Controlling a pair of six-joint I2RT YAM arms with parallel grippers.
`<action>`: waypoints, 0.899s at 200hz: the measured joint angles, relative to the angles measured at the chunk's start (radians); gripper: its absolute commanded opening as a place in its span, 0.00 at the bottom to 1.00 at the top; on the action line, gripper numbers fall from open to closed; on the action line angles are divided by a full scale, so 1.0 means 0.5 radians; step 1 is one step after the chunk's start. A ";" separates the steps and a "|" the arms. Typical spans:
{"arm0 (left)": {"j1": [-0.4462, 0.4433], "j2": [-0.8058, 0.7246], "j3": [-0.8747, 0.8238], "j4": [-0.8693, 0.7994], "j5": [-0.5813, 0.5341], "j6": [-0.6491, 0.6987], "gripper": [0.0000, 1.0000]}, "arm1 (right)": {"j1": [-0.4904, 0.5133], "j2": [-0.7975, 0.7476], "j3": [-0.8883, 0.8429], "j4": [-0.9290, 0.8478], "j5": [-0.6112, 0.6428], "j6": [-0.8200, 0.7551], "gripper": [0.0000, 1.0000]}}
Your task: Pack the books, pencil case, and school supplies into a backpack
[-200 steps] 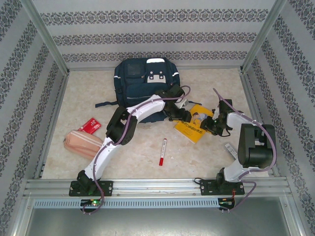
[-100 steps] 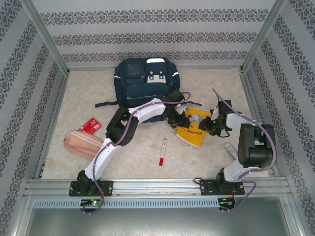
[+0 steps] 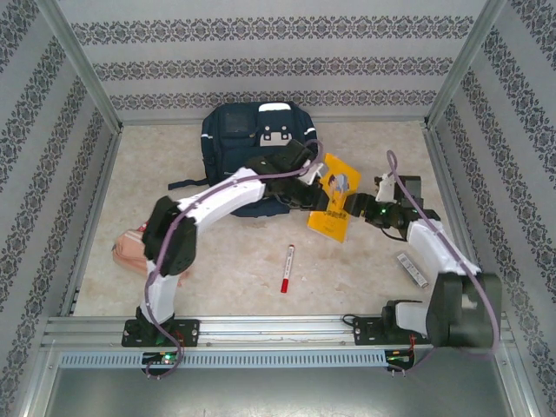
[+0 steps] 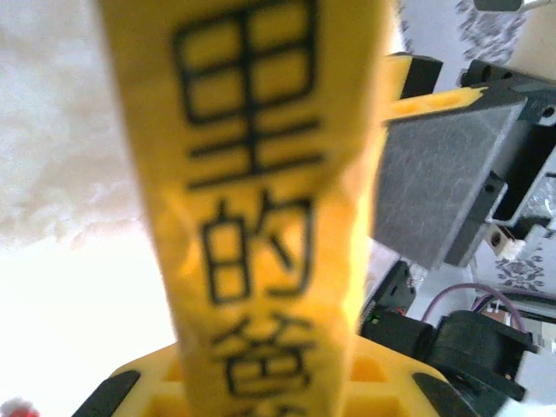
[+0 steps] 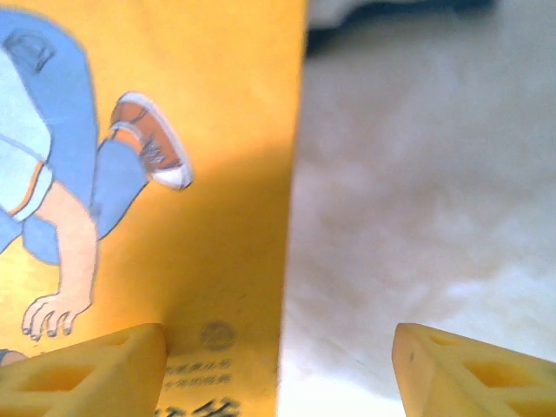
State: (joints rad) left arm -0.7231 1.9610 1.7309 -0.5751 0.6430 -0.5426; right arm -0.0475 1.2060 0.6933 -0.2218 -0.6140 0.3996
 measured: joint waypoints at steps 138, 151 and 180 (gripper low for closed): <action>0.328 -1.107 -1.027 0.666 0.002 -0.346 0.00 | 0.516 0.022 -0.072 1.416 -0.724 1.070 0.93; 0.348 -1.147 -1.080 0.737 -0.071 -0.401 0.00 | 0.533 0.011 -0.145 1.458 -0.629 1.125 0.94; 0.391 -1.212 -1.113 0.859 -0.179 -0.491 0.00 | 0.597 0.011 -0.186 1.465 -0.542 1.183 0.94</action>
State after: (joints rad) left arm -0.5278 1.3552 1.1744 -0.1455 0.5537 -0.7883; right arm 0.2508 1.2118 0.6003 0.5106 -0.8848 0.9913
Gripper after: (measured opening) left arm 0.156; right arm 0.936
